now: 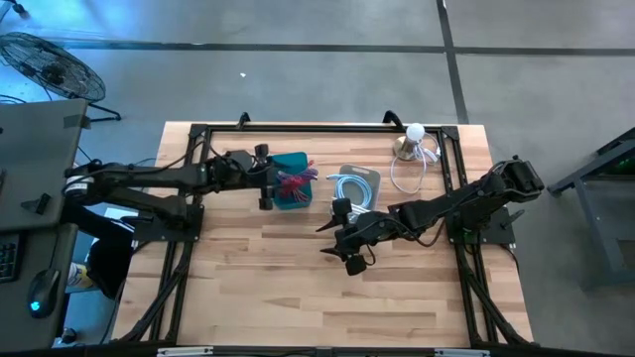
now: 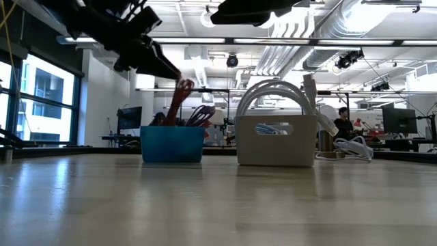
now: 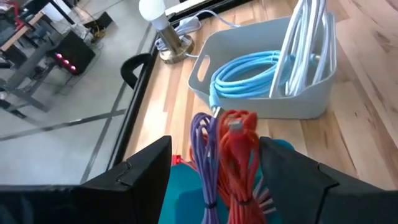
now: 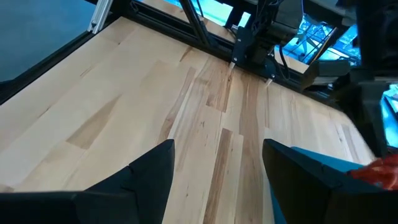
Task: Pick & Place USB Port
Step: Put the red charger cable into the blue bin, then return to Home Position
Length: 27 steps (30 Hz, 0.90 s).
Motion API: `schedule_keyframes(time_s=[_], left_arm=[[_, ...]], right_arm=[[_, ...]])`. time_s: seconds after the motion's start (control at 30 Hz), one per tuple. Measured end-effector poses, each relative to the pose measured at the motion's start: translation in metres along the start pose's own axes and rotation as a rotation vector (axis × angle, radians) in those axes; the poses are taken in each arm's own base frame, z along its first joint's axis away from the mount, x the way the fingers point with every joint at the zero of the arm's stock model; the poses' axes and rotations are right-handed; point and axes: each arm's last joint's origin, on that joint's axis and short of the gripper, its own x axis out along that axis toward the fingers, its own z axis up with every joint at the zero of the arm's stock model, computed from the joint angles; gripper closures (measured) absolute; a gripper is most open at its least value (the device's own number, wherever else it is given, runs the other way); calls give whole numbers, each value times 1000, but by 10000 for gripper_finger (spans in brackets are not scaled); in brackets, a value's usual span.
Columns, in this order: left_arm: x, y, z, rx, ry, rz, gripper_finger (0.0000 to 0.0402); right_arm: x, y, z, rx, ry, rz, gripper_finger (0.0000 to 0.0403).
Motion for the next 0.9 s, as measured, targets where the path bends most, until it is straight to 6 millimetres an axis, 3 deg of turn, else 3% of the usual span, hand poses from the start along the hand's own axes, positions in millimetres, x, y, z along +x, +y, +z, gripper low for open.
schedule_keyframes(time_s=[0.2,0.43,0.9], left_arm=[[-20,9,15,26,20,-6,167],[-58,19,22,31,31,47,167],[-156,15,1,0,-100,-95,167]], right_arm=[[0,0,-2,-4,21,5,167],[0,1,-4,-7,38,5,167],[0,1,-5,-12,51,8,167]])
